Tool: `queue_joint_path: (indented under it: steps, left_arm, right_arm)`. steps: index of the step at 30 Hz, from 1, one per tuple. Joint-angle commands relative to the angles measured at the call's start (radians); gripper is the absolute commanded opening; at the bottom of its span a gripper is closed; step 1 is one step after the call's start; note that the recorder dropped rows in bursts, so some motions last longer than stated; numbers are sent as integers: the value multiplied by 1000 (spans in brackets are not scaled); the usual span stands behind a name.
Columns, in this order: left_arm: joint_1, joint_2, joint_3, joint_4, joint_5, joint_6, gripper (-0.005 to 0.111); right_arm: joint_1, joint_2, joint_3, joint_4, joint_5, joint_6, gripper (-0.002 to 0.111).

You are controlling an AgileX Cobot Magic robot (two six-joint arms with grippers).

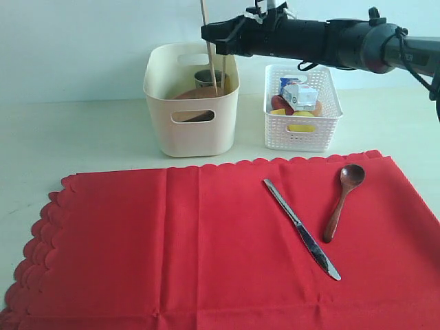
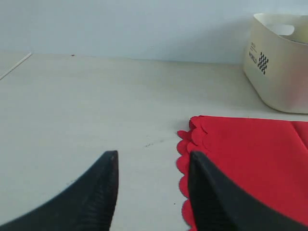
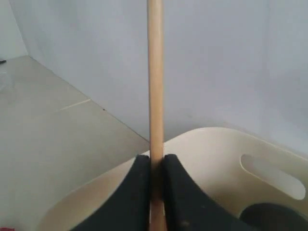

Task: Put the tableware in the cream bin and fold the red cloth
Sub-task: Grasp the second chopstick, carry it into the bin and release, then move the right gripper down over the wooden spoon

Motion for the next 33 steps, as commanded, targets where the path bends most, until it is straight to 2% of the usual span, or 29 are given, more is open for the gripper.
queue_joint_path:
  steps: [1,6,10,14,23,29,33]
  left_arm:
    - [3,-6,2,1,-6,-5,45]
    - [3,-6,2,1,-6,-5,45]
    - [3,-6,2,1,-6,-5,45]
    - [3,-6,2,1,-6,-5,45]
    - [3,-6,2,1,-6,-5,45]
    - [3,-6,2,1,-6,-5,45]
    - [3,-6,2,1,-6,-5,45]
  right_arm:
    - [-2,17,-12,1,12,-28,20]
    - [-2,7,-12,-37,17,-16,51]
    - [-2,-33,-12,-93,10,61,63]
    - [-2,-104,-12,-278,-30,241,64]
    - [-2,-305,-12,-972,-57,869,64]
    - [-2,-410,-12,-1385,96,1284,60]
    - [-2,-452,18,-1550,220,1429,60]
